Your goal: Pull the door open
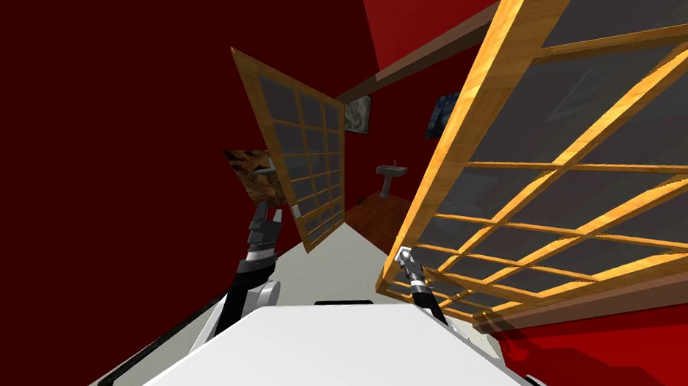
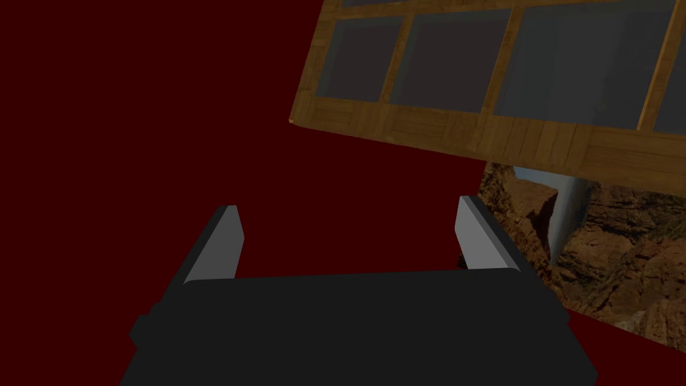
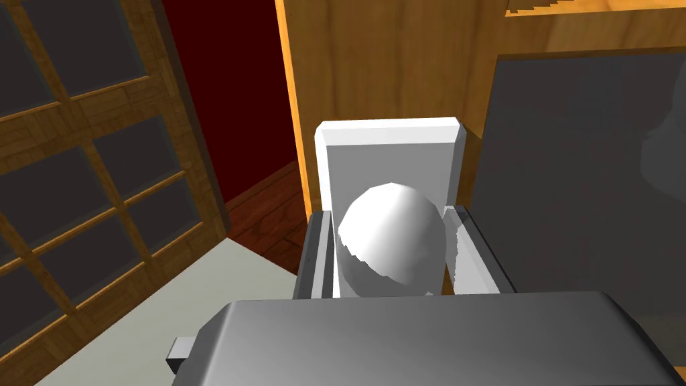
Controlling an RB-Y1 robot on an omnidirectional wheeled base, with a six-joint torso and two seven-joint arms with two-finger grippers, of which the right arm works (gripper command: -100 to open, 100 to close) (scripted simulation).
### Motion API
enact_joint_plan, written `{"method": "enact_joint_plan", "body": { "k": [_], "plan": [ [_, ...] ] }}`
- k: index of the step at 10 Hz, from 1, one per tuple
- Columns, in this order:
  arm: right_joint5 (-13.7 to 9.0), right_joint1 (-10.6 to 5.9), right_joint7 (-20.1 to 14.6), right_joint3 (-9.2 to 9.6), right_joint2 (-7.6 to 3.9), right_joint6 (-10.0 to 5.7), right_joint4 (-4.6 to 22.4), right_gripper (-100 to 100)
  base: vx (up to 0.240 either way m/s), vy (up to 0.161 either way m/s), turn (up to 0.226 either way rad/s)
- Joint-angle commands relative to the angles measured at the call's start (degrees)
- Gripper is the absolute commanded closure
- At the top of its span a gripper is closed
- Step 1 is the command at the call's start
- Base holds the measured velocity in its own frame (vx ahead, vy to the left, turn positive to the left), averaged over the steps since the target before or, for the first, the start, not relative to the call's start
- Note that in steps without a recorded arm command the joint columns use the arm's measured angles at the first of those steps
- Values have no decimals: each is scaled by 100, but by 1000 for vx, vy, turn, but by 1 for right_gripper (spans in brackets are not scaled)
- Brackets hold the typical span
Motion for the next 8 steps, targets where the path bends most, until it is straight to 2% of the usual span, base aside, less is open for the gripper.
{"method": "enact_joint_plan", "body": {
  "k": [1,4,5,6,8],
  "plan": [
    [55,99,-101,128,-87,-54,-95,100,-264,-39,83],
    [167,221,-331,381,-271,-199,-175,100,-251,-33,90],
    [149,211,-270,339,-234,-157,-180,100,-104,-11,15],
    [243,423,-391,501,-343,-369,-230,100,-77,-1,19],
    [321,594,-493,625,-454,-576,-278,100,-95,-11,2]
  ]
}}
